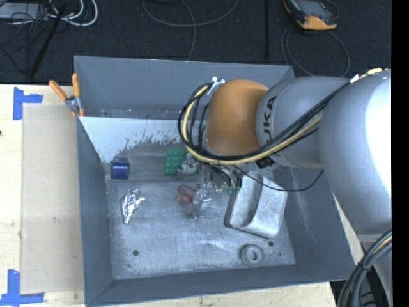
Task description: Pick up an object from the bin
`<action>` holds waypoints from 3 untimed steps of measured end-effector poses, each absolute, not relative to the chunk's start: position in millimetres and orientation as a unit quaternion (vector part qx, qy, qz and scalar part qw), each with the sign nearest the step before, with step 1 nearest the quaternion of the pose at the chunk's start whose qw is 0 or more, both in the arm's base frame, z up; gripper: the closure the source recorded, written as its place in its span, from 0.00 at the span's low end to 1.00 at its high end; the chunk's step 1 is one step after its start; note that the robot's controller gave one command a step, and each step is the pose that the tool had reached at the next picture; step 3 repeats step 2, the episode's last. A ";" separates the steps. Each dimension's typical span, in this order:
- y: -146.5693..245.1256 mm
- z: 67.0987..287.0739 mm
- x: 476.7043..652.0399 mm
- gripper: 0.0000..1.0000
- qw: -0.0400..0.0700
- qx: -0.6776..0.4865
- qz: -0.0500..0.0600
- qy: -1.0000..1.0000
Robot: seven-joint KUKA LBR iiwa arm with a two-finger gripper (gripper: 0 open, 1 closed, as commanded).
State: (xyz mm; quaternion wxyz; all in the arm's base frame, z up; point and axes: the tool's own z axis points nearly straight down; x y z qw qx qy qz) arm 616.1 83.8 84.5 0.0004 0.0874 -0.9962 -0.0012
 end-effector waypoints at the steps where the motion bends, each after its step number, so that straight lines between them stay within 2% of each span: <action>1: 83.1 87.9 616.4 1.00 0.000 0.088 -0.001 -0.996; 2: 75.3 253.1 606.5 1.00 -0.004 0.264 0.000 -0.965; 3: 75.3 253.1 606.5 1.00 -0.004 0.264 0.000 -0.965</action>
Offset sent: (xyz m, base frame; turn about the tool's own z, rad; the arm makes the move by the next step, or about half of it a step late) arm 0.0000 0.0000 0.0000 0.0000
